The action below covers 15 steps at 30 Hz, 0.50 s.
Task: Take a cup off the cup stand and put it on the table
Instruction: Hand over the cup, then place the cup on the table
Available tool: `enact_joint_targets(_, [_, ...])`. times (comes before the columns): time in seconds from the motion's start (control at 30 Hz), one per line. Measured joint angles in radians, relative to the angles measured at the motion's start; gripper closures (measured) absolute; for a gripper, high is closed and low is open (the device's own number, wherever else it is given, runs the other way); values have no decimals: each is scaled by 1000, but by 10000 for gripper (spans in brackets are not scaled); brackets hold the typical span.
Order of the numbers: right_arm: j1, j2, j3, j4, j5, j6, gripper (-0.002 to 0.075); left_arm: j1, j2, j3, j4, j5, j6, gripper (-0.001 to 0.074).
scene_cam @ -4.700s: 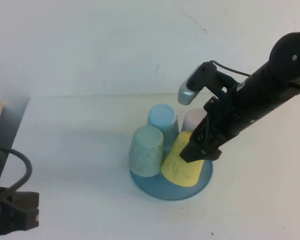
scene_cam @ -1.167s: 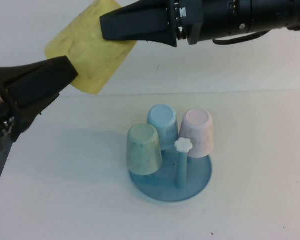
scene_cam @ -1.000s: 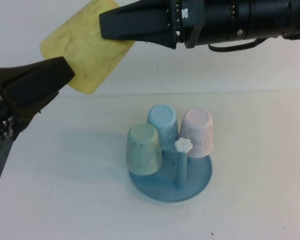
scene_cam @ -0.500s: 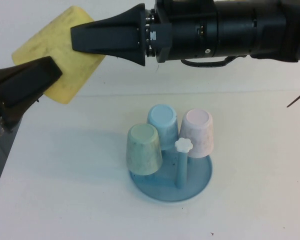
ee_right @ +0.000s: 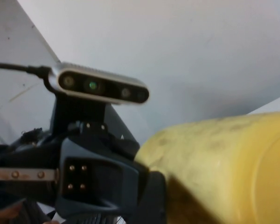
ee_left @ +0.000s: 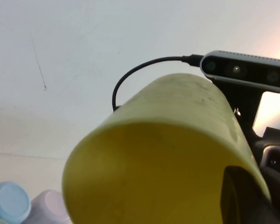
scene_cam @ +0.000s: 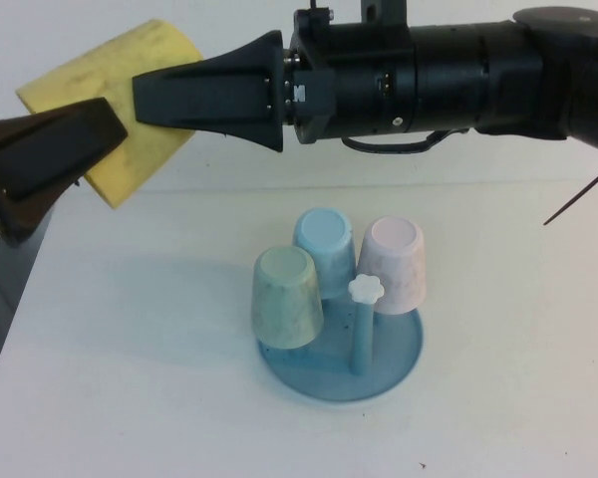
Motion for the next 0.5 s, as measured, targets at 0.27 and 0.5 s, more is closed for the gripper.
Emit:
enact_joint_targets(0.27, [-54,0,0,-23,65,24,42,0,2,-150,403,39,-229,726])
enact_joint_targets(0.5, [-162,-17,0,-26,72,64,84,0,15,-270,709,106,-407,729])
